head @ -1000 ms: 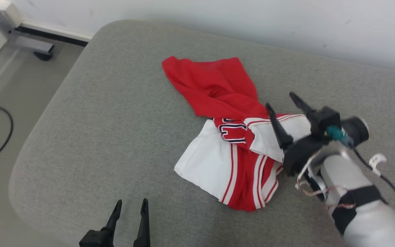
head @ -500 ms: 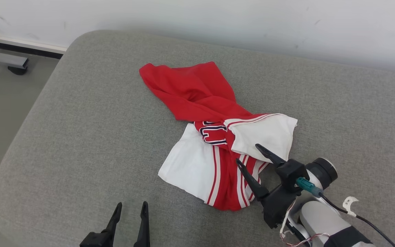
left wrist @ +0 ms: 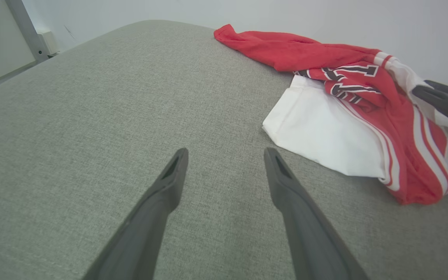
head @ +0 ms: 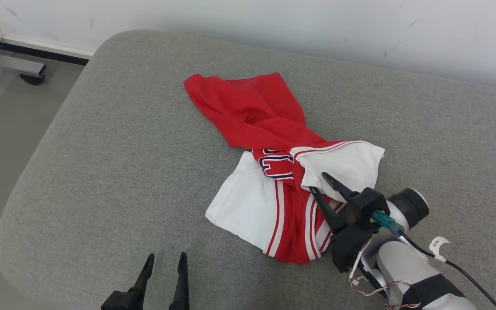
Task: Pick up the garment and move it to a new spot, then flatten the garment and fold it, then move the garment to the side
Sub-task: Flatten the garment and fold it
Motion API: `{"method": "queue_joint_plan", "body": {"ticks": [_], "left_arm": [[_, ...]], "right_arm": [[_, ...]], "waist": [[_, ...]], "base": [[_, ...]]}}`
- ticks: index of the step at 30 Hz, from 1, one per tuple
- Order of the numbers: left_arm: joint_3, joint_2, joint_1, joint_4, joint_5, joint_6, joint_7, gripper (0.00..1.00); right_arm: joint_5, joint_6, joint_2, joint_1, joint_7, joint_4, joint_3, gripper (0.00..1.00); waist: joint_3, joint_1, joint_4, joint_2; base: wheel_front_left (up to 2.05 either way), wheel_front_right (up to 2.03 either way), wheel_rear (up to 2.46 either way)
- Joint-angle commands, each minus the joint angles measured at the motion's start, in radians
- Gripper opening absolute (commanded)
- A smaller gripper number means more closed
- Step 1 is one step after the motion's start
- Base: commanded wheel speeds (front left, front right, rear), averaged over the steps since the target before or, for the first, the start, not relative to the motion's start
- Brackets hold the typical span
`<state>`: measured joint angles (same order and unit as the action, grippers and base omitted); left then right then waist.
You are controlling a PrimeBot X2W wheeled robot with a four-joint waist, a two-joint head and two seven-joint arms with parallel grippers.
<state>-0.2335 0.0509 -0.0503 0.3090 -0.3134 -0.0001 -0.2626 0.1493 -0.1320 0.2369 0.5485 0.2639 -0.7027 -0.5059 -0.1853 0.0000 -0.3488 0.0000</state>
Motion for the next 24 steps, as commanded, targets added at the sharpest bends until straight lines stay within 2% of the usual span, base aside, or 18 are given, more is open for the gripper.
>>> {"method": "queue_joint_plan", "body": {"ticks": [1,3,4,5,9,11,16,20,21,24], "left_arm": [[0.0,-0.001,0.002,-0.004,-0.003,0.001,-0.003,1.0],[-0.002,-0.001,0.002,-0.004,-0.005,0.004,-0.003,1.0],[-0.003,-0.001,0.001,-0.004,-0.006,0.005,-0.003,1.0],[-0.005,-0.001,-0.001,-0.004,-0.008,0.005,-0.003,1.0],[-0.012,-0.001,-0.009,-0.006,-0.015,0.007,-0.003,1.0],[-0.014,-0.001,-0.013,-0.007,-0.019,0.007,-0.003,1.0],[-0.014,-0.001,-0.013,-0.006,-0.015,0.001,-0.003,1.0],[-0.016,-0.001,-0.015,0.003,-0.009,-0.005,-0.003,1.0],[-0.016,-0.001,-0.015,0.003,-0.009,-0.005,-0.003,1.0],[-0.024,-0.001,-0.014,0.009,-0.011,-0.007,-0.003,1.0]], "right_arm": [[-0.011,0.003,-0.007,0.003,0.0,-0.003,0.009,0.44],[-0.019,0.003,-0.01,0.003,0.0,-0.006,0.02,0.18],[-0.023,0.003,-0.012,0.004,0.0,-0.009,0.022,0.13],[-0.024,0.003,-0.014,0.004,0.0,-0.011,0.025,0.0],[-0.012,0.003,-0.013,0.018,0.0,0.007,0.067,0.0],[-0.008,0.003,0.012,0.032,0.0,0.028,0.113,0.0],[-0.035,0.003,0.118,0.104,0.0,0.015,0.232,0.0],[-0.076,0.003,0.217,0.196,-0.008,-0.064,0.304,0.0],[-0.076,0.003,0.217,0.196,-0.008,-0.064,0.304,0.0],[-0.14,0.003,0.29,0.3,-0.046,-0.157,0.357,0.0]], "waist": [[-0.002,0.0,0.0,0.0],[-0.004,0.0,0.0,0.0],[-0.005,0.0,0.0,0.0],[-0.006,0.0,0.0,0.0],[-0.009,0.0,0.001,0.0],[-0.012,0.0,0.0,0.0],[-0.019,0.0,-0.009,0.0],[-0.023,0.0,-0.033,0.0],[-0.023,0.0,-0.033,0.0],[-0.033,0.0,-0.061,0.0]], "base": [[0.0,0.0,0.0],[0.0,0.0,0.0],[0.0,0.0,0.0],[0.0,0.0,0.0],[0.0,0.0,0.0],[0.0,0.0,0.0],[0.0,0.0,0.0],[0.0,0.0,0.0],[0.0,0.0,0.0],[0.0,0.0,0.0]]}}
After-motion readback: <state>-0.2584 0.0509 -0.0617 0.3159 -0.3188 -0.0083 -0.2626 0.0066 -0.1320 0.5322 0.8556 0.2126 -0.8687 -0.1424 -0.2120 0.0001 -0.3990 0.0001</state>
